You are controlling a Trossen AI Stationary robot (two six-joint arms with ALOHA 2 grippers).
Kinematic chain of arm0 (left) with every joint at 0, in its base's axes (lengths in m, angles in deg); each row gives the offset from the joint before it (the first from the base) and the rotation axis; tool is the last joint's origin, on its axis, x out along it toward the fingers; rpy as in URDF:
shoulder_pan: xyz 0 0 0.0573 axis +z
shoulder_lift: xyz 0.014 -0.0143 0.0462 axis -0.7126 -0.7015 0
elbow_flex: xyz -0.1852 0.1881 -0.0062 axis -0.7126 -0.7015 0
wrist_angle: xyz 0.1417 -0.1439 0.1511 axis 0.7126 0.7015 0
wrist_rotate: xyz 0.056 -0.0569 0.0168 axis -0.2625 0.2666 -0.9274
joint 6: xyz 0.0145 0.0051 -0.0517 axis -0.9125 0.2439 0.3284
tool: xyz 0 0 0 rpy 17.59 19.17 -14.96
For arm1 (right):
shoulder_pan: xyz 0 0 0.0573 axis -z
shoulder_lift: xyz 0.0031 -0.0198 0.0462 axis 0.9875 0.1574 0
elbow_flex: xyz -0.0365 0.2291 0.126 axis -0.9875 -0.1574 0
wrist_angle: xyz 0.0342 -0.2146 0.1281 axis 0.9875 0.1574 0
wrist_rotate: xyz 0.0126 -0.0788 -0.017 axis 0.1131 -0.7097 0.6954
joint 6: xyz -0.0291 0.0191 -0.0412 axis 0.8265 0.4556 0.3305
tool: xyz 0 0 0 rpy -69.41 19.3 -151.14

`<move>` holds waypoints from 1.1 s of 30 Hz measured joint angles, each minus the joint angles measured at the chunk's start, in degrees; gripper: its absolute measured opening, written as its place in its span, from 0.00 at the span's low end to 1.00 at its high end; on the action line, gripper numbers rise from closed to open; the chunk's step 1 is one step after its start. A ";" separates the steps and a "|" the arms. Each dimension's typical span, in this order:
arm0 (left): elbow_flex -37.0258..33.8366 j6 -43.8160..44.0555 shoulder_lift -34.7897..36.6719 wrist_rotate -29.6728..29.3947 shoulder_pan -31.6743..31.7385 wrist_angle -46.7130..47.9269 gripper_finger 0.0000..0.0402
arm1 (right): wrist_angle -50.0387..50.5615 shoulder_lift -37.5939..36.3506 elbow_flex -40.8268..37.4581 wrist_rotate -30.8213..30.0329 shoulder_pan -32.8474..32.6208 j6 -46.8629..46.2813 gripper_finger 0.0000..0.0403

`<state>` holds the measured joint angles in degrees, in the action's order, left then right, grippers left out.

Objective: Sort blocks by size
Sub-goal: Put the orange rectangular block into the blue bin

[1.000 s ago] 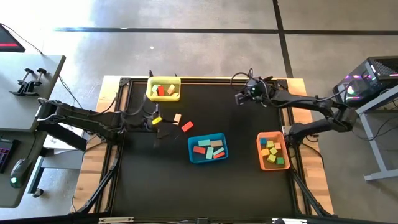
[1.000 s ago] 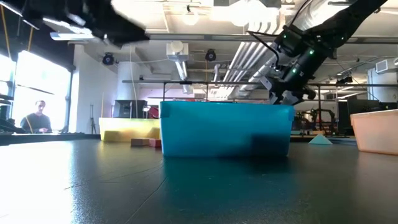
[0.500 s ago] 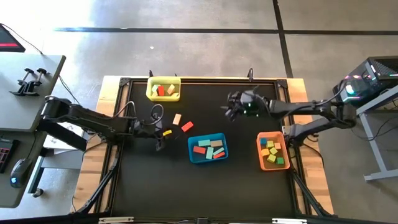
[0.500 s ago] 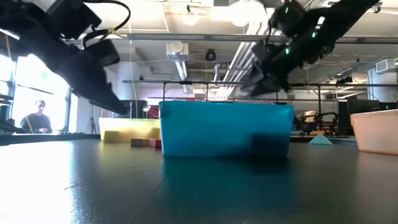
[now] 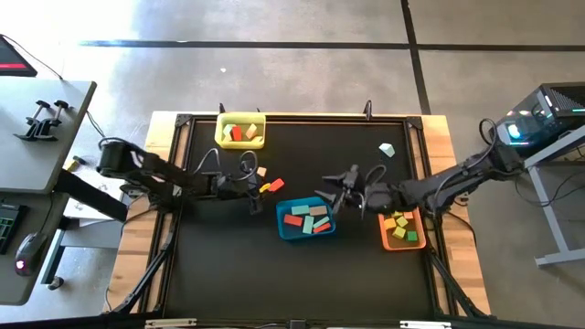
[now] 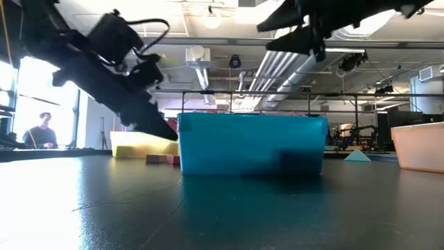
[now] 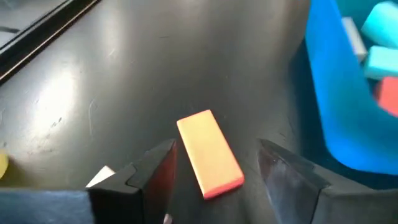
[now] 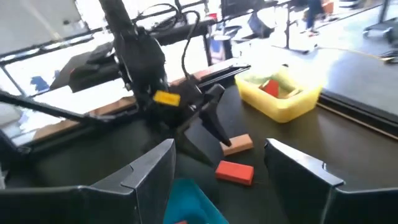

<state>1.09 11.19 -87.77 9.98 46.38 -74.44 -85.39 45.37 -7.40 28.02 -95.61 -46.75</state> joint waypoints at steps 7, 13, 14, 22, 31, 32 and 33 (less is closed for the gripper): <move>5.28 -0.37 -8.44 -0.01 1.50 1.69 0.64 | -2.00 2.52 0.00 -13.94 -7.07 -2.16 0.60; 8.10 0.11 -12.12 -0.15 1.70 6.42 0.58 | -8.28 9.68 0.00 -15.94 -8.47 -4.50 0.60; 8.14 0.24 -12.41 -0.10 1.68 6.53 0.55 | -9.55 11.03 0.00 -15.77 -8.47 -5.00 0.60; 8.21 -2.07 -10.79 0.49 1.68 10.64 0.22 | -21.63 18.92 0.00 -12.29 -9.38 -4.34 0.60; 8.75 -5.33 10.38 0.36 -1.38 24.30 0.22 | -22.85 12.73 0.00 -20.15 -13.57 3.54 0.60; 9.24 -5.29 12.10 1.62 -2.02 25.67 0.22 | -23.03 12.12 0.00 -21.04 -13.83 4.35 0.60; 9.95 -4.93 13.47 3.49 -2.57 26.47 0.22 | -23.01 11.58 0.00 -21.57 -14.00 5.06 0.60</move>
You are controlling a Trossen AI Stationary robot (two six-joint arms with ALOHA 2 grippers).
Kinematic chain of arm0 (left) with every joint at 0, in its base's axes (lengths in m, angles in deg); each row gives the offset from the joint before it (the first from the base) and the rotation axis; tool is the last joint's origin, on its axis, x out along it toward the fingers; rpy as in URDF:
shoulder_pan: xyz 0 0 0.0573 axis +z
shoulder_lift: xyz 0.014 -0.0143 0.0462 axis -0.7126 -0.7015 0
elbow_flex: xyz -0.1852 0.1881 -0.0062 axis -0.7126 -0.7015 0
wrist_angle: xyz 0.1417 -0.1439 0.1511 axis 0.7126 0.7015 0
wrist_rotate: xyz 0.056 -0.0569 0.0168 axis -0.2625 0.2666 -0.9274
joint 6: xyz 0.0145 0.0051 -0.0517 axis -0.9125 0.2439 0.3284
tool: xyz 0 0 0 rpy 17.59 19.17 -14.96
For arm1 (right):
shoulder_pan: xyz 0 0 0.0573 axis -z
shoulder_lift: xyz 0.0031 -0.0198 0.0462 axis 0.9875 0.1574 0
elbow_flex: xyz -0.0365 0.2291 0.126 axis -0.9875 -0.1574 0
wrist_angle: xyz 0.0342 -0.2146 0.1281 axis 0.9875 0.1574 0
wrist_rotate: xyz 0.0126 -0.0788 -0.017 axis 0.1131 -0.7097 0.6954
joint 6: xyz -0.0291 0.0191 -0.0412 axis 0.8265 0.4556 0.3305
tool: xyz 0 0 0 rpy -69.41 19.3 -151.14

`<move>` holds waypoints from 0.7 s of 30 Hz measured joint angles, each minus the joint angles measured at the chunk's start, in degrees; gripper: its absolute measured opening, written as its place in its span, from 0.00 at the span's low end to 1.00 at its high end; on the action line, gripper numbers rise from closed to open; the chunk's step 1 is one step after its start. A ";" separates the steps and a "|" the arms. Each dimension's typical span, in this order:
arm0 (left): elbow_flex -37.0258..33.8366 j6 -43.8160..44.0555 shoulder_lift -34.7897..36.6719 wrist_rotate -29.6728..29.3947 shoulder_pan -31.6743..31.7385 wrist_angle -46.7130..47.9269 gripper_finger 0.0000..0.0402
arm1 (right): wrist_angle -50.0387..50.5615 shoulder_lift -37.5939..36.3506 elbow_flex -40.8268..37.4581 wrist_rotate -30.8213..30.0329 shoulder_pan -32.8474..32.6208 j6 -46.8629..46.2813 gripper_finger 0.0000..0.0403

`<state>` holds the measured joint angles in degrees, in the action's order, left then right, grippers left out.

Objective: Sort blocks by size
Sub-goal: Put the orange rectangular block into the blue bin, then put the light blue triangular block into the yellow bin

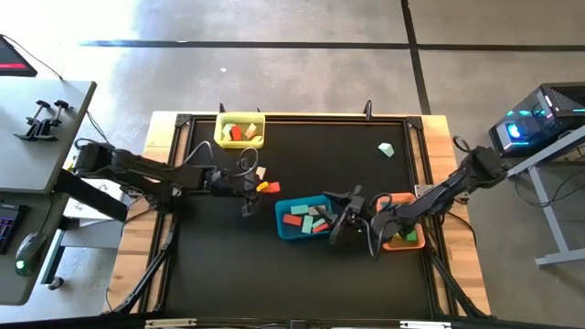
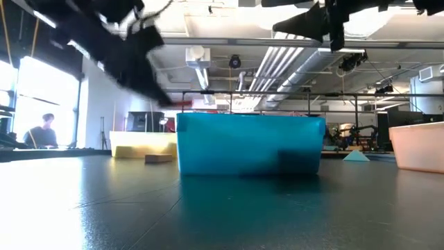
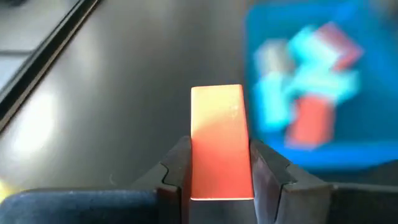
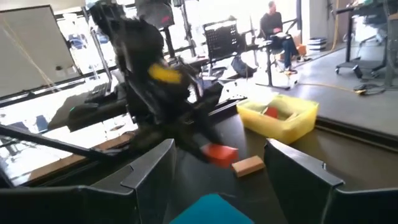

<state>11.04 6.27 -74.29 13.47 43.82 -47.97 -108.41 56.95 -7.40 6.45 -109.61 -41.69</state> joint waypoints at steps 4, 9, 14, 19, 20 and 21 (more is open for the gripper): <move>4.51 0.58 -0.90 12.79 -1.56 -1.84 0.22 | 0.08 -0.52 0.00 -0.91 0.17 0.37 0.60; 8.93 -2.24 -12.03 21.10 -2.78 -3.16 0.22 | 0.78 0.03 0.00 -0.64 0.92 -2.47 0.60; 14.38 -3.36 -22.49 19.14 -3.84 -3.06 0.22 | 2.43 -0.61 0.00 0.36 0.88 -5.54 0.60; 18.61 -3.81 -23.46 20.07 -3.84 -2.45 0.44 | 9.63 -5.87 0.01 -1.03 3.19 -6.04 0.60; 18.99 -3.87 -23.03 20.05 -3.81 -1.27 0.50 | 14.38 -7.76 0.02 -1.08 4.40 -7.05 0.60; 19.66 -4.03 -22.58 20.04 -3.72 -0.77 0.55 | 19.97 -9.87 0.02 -0.95 5.93 -9.00 0.60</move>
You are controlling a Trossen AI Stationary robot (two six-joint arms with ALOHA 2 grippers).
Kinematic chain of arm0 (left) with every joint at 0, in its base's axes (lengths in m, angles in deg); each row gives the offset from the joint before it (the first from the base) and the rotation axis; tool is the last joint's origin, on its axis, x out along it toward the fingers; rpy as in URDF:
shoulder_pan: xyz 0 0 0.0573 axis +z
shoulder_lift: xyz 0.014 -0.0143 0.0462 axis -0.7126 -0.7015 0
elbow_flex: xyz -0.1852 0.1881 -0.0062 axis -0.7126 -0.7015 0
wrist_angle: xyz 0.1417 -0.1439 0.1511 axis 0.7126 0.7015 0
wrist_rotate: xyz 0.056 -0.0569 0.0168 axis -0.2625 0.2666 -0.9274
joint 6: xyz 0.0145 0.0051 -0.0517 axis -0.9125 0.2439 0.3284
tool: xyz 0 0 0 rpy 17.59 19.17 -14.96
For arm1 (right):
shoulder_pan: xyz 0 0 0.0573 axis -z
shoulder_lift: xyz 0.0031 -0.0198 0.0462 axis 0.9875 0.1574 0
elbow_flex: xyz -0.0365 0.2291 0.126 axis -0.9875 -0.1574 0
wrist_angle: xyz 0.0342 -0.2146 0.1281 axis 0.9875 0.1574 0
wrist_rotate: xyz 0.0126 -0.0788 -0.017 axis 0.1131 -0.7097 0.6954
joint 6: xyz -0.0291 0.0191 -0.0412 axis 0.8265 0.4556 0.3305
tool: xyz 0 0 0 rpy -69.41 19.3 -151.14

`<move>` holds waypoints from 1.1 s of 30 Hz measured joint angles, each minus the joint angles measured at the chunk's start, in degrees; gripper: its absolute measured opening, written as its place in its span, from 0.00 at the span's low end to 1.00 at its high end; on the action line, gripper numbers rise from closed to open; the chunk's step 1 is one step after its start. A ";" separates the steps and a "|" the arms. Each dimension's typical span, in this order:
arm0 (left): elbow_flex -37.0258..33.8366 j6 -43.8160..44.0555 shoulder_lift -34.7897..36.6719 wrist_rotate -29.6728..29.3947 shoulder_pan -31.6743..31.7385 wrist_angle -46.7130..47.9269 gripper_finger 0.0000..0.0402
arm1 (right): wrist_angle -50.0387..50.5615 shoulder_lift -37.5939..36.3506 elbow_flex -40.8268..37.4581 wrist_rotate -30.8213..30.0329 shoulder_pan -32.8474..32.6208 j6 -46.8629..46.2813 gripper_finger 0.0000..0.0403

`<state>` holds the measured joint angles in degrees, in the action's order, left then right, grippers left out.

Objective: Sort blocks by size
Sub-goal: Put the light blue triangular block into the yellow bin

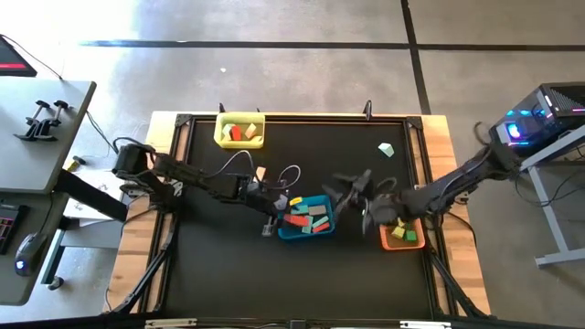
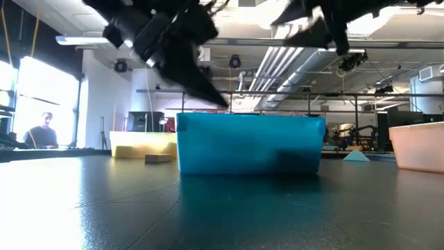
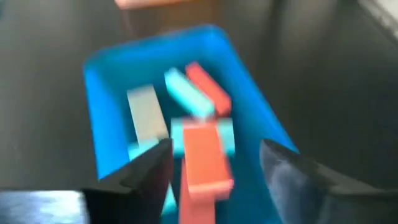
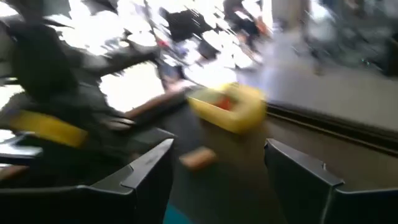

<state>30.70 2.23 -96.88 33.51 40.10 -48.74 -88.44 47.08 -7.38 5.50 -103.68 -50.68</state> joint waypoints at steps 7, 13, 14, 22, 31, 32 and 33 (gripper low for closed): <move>0.53 0.11 9.89 -4.21 0.07 3.81 0.68 | 41.75 -12.00 0.02 15.19 20.64 -19.52 0.60; -2.40 -0.66 18.79 -12.74 0.08 3.51 0.68 | 56.72 -12.68 -0.02 39.53 46.47 -10.73 0.61; -3.27 -1.17 19.90 -14.18 0.07 4.01 0.68 | 56.71 -12.23 0.00 41.38 50.29 -7.89 0.61; -8.71 -1.52 23.57 -20.37 1.06 5.32 0.68 | 61.73 -6.16 3.29 51.45 73.27 6.71 0.67; -9.60 -0.19 23.57 -21.26 2.34 6.35 0.69 | 63.83 6.20 7.37 48.09 78.58 12.28 0.68; -9.60 -0.19 23.56 -21.26 2.34 6.60 0.69 | 64.02 7.49 7.37 48.00 78.38 13.48 0.68; -9.60 -0.19 23.56 -21.26 2.34 6.89 0.69 | 63.78 8.73 7.40 47.47 78.22 14.70 0.68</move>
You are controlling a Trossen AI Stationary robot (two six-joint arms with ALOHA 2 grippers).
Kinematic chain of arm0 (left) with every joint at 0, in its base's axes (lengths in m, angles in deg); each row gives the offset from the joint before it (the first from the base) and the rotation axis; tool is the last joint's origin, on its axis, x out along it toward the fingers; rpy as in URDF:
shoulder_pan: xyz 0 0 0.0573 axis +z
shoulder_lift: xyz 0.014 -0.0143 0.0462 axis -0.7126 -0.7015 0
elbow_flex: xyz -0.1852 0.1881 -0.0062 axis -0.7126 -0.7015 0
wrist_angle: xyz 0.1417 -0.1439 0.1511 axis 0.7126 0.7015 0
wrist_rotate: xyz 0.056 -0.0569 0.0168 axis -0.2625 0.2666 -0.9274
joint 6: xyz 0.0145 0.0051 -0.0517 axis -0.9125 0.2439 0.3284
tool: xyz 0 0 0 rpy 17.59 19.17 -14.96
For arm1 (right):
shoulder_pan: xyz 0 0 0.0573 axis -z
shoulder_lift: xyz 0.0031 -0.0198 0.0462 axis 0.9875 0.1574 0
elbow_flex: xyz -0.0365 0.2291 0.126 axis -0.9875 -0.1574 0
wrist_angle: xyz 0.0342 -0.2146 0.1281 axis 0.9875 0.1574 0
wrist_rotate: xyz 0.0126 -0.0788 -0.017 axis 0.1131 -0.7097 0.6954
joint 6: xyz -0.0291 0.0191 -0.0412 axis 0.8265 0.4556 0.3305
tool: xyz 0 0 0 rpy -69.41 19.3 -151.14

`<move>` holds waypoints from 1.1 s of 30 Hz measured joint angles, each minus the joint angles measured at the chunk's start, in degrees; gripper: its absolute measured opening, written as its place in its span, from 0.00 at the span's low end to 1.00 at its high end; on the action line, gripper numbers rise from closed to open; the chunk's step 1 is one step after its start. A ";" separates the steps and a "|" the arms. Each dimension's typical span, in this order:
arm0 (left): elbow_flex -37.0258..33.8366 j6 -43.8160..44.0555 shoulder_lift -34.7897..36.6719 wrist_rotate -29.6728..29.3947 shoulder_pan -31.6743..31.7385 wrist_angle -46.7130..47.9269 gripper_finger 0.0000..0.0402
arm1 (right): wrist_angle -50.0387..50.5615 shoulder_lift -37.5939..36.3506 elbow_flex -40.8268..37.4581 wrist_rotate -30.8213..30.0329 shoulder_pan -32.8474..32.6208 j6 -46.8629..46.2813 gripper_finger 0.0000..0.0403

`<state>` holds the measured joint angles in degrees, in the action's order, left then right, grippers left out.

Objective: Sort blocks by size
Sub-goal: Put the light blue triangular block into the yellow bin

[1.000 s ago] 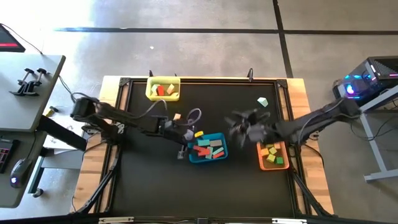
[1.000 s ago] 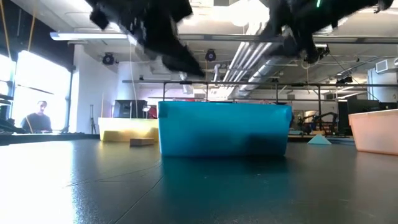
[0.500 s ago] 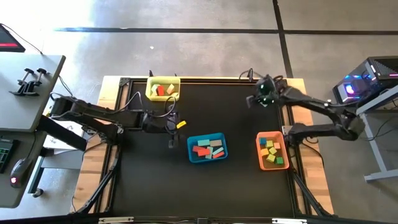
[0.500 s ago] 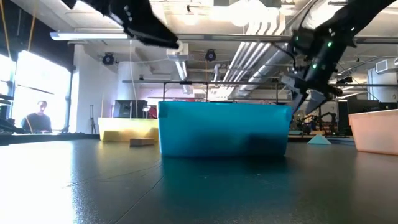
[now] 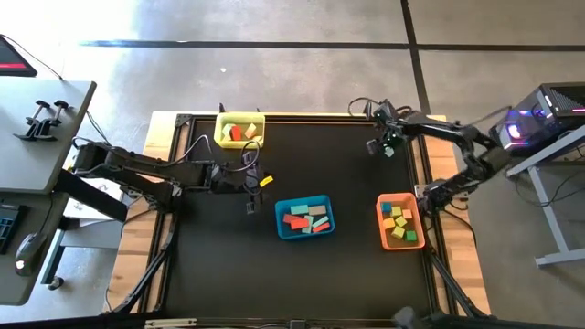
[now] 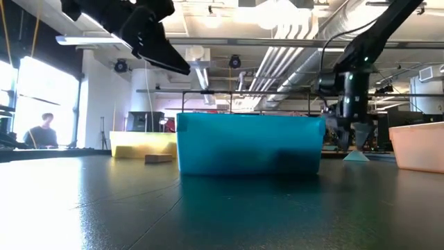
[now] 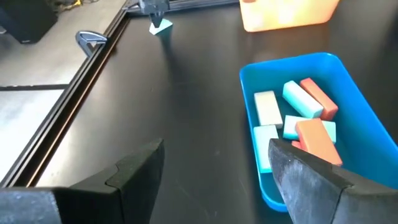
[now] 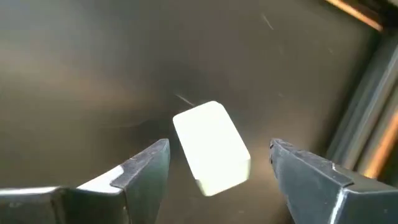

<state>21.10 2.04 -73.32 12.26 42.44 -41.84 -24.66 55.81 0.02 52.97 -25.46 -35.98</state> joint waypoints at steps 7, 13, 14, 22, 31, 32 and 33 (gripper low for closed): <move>0.00 0.04 0.00 0.24 -0.04 0.73 0.69 | 1.78 3.50 0.40 -5.18 -2.83 0.74 0.58; 0.00 0.13 -0.02 0.36 -0.17 1.23 0.69 | 2.37 3.50 0.40 -4.96 -2.93 1.65 0.41; 0.00 0.43 -0.02 0.35 -0.17 1.36 0.69 | 2.38 3.49 0.40 -4.83 -2.93 1.65 0.37; 0.00 0.98 -0.01 0.36 -0.15 2.26 0.69 | 2.43 3.41 0.44 0.26 -5.18 1.67 0.15; 0.00 0.98 -0.02 0.35 -0.15 2.19 0.69 | 3.58 3.04 0.93 0.95 -12.54 3.61 0.01; 0.00 0.98 -0.02 0.34 -0.15 2.14 0.69 | 4.33 3.04 1.50 0.95 -12.99 3.76 0.01; 0.00 0.98 -0.01 0.34 -0.15 2.06 0.69 | 4.98 3.04 2.24 0.96 -13.32 4.06 0.02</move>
<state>21.10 3.03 -73.32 12.60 42.29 -39.78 -19.68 58.85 2.26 53.93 -38.78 -31.92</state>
